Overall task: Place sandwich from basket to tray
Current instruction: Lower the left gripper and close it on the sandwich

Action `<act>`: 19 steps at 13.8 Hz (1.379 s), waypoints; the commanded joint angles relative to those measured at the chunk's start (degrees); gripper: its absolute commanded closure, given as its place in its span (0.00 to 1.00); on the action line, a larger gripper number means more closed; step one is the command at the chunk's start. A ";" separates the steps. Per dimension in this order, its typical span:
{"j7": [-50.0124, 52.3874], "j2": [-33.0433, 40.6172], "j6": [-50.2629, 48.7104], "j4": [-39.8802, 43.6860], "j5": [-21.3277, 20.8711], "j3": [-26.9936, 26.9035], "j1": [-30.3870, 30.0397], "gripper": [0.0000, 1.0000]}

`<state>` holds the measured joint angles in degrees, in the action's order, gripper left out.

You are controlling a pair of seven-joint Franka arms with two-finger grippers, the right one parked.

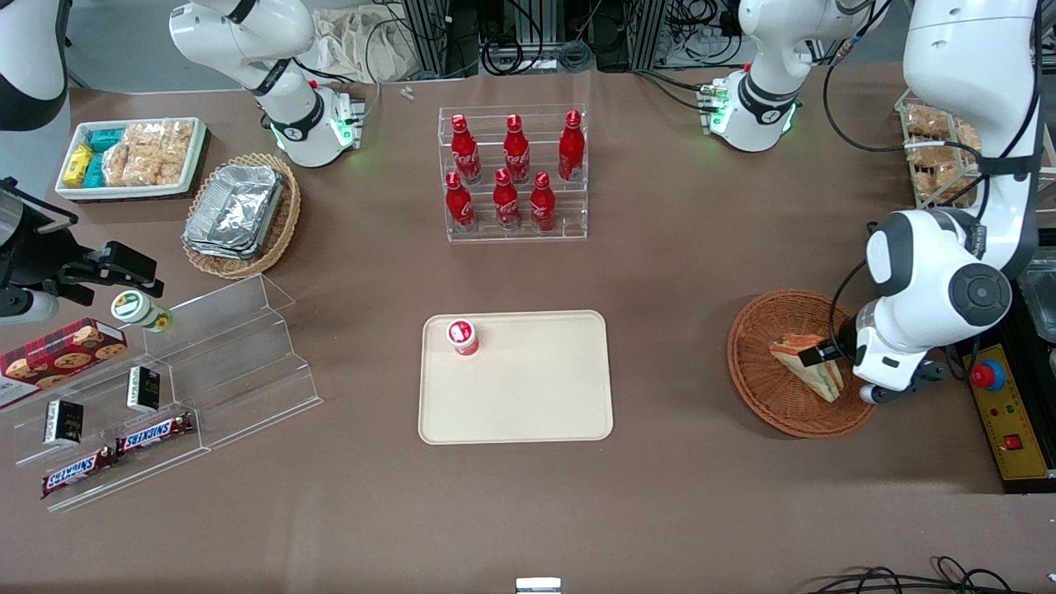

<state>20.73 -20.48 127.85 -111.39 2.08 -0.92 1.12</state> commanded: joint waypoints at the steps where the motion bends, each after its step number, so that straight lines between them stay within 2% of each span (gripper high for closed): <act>1: 0.62 0.27 4.24 -3.04 3.01 -0.13 -1.04 0.01; 8: 9.05 -3.94 9.78 -2.96 3.20 -0.04 -0.69 0.03; 12: 9.68 -4.56 10.31 -2.87 3.11 -0.04 -0.51 0.13; 13: 9.68 -4.56 10.31 -2.87 2.93 -0.04 -0.51 0.18; 17: 10.90 -3.78 9.70 -2.96 2.76 -0.13 -0.51 0.56; 19: 11.96 -3.60 9.35 -2.87 2.67 -0.04 -0.51 0.64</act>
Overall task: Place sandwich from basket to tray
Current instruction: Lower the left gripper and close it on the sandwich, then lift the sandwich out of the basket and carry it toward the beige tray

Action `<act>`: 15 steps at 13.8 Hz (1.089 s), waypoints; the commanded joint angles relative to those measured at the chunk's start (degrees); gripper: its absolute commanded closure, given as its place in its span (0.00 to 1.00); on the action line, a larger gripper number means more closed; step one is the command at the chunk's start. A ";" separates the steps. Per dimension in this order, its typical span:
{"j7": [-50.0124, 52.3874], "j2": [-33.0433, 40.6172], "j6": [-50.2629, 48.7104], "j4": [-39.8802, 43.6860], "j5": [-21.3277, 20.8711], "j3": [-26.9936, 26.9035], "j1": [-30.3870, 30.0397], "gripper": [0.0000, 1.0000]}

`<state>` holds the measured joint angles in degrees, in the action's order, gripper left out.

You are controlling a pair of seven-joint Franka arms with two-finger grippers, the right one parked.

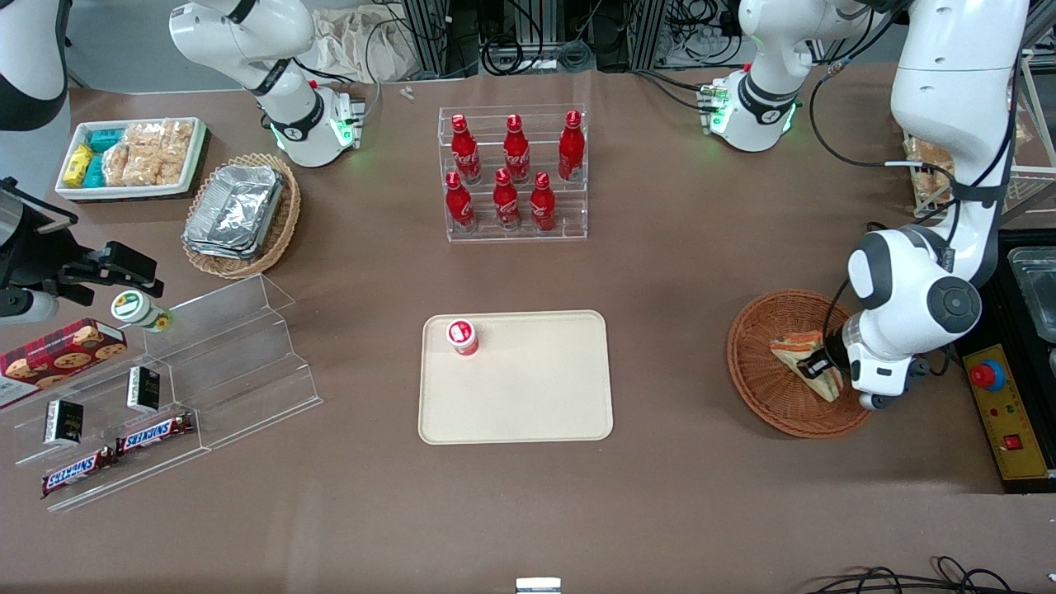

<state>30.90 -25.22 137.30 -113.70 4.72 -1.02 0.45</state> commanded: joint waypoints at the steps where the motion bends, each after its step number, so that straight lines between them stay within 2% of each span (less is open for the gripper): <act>1: 2.23 1.92 -0.63 -0.55 0.03 0.05 0.16 0.65; 4: 3.37 5.51 -7.11 0.41 -0.15 0.05 0.16 0.65; 7: 6.70 9.12 -18.43 5.75 -0.32 0.66 0.34 0.65; 11: 11.36 10.71 -33.48 15.43 -0.41 5.74 0.87 0.65; 15: 14.71 11.50 -34.47 17.02 -0.59 11.90 0.87 0.60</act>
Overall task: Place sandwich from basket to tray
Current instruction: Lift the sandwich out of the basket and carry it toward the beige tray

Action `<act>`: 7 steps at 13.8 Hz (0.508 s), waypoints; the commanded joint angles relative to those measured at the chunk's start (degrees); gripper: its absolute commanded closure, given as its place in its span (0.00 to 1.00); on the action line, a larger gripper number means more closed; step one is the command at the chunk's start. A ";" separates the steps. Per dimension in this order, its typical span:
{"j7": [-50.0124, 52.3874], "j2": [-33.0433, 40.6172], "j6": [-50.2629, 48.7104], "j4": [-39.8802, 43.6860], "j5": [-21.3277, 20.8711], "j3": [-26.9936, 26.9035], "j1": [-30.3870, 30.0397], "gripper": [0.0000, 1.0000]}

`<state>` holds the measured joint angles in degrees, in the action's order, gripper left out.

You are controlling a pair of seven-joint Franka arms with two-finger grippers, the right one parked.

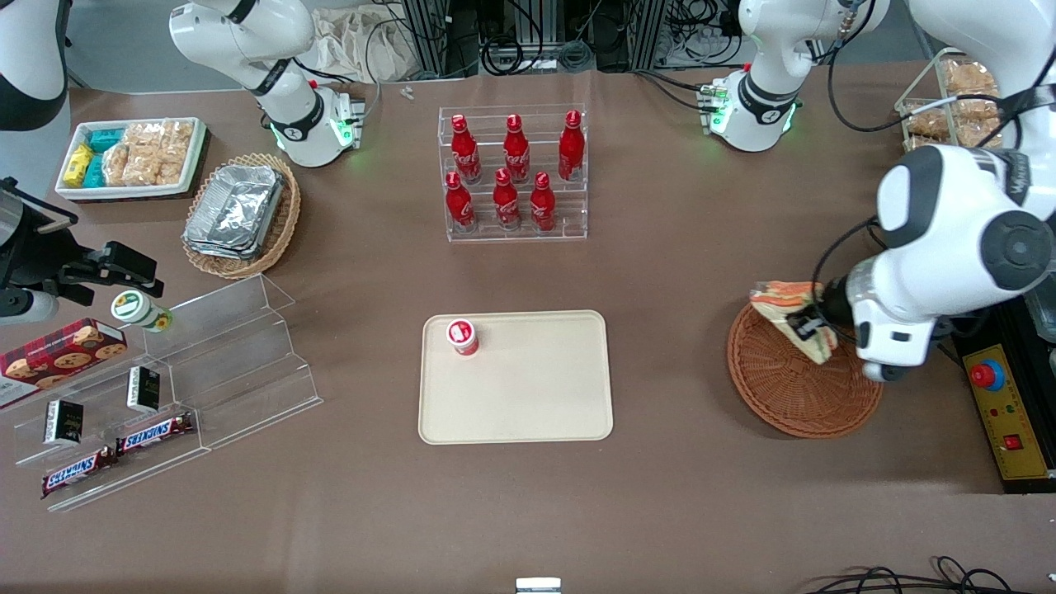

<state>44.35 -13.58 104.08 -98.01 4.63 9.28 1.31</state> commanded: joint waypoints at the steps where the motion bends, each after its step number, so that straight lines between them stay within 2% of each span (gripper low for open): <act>1: 0.66 -0.21 -1.77 1.33 -0.50 3.19 0.01 0.60; 4: 1.61 -1.53 -1.16 1.33 -4.18 9.51 1.05 0.59; 5: 1.71 -2.32 -0.72 1.24 -4.28 9.79 2.37 0.54; 7: 2.93 -4.25 1.81 1.33 -4.19 9.79 5.80 0.52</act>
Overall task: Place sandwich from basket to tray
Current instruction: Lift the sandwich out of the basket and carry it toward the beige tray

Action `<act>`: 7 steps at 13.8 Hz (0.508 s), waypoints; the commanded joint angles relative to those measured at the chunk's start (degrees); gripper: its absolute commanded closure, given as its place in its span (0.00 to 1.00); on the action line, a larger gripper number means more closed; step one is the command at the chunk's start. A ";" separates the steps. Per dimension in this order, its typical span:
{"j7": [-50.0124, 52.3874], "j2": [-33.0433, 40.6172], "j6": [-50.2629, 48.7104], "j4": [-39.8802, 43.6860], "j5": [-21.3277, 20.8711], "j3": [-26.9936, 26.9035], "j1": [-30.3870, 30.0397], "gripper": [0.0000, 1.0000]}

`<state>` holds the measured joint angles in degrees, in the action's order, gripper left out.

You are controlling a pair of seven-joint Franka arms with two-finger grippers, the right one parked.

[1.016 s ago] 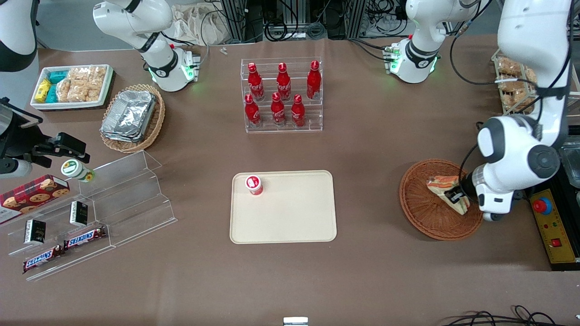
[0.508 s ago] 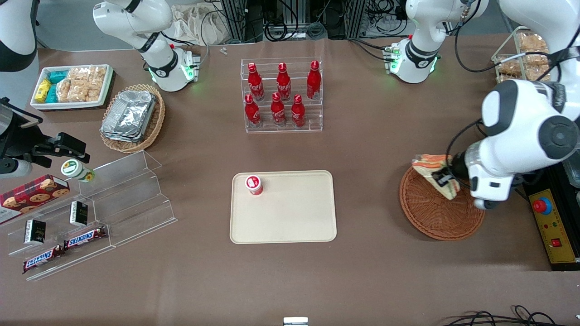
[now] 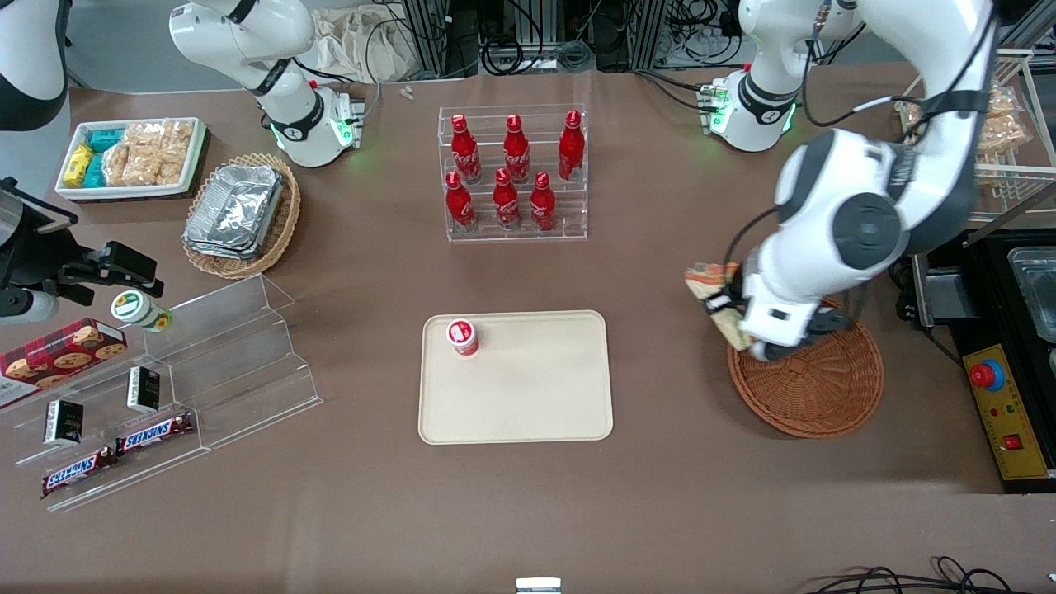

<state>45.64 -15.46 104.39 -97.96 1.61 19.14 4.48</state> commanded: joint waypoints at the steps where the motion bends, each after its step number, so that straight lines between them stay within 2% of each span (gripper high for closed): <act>1: 1.73 -3.25 3.51 1.28 -1.17 -0.06 3.95 0.52; 4: 1.12 -6.15 11.42 1.37 -4.49 -0.06 10.71 0.52; 5: 1.29 -7.73 13.45 1.54 -5.99 -0.06 12.03 0.51; 6: 1.03 -9.31 14.77 2.41 -6.35 -0.06 12.48 0.46; 7: 0.86 -11.24 14.87 3.90 -6.36 -0.06 12.66 0.45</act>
<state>46.53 -23.00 118.77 -97.74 -3.35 19.51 16.48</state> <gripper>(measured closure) 0.498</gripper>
